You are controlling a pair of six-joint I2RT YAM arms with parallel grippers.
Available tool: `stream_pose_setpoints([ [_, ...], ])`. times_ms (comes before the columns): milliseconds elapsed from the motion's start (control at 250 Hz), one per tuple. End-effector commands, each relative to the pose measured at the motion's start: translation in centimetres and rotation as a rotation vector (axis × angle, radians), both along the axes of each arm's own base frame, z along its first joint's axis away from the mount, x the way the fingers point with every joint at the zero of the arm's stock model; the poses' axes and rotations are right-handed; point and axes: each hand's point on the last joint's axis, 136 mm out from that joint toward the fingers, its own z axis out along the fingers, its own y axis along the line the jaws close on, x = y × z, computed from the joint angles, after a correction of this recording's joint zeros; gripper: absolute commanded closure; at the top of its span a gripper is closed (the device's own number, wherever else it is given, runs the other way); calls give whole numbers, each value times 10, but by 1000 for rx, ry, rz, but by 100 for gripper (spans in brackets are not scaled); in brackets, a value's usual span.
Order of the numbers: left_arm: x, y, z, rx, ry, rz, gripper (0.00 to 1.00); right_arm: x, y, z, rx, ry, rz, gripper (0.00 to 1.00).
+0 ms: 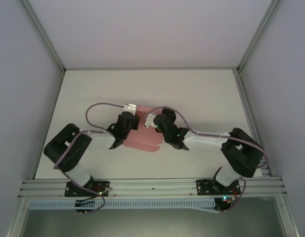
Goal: Assemble paper box
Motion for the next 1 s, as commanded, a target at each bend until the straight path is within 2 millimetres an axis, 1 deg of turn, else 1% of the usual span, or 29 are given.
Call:
stream_pose_setpoints([
  [0,-4,8,16,0,-1,28,100,-12,8,72,322,-21,36,0],
  [92,-8,12,23,-27,9,41,100,-30,-2,109,503,-36,74,0],
  [172,-12,14,29,-57,11,50,100,-39,-16,132,628,-45,72,0],
  [244,-15,13,34,-74,10,34,100,-35,-36,150,762,-48,-14,0],
  [280,-16,11,36,-82,12,28,100,-29,-48,154,819,-33,-76,0],
  [343,-16,12,40,-94,20,37,100,-21,-59,148,852,30,-153,0],
  [455,-20,6,48,-137,27,7,100,-14,-62,123,792,116,-234,0],
  [555,-23,7,53,-166,24,6,100,-8,-59,98,755,173,-284,0],
  [675,-25,8,56,-172,29,9,100,-6,-54,79,760,222,-299,0],
  [739,-26,6,58,-184,32,2,100,-5,-53,73,763,228,-303,0],
  [795,-27,3,61,-201,32,-18,100,-3,-49,71,792,227,-293,0],
  [866,-29,-2,64,-226,29,-46,100,-3,-36,70,828,252,-240,0],
  [906,-30,-5,64,-236,33,-53,100,-5,-24,70,860,287,-198,0],
  [994,-30,-9,64,-261,42,-65,100,-3,-14,72,927,308,-176,0],
])
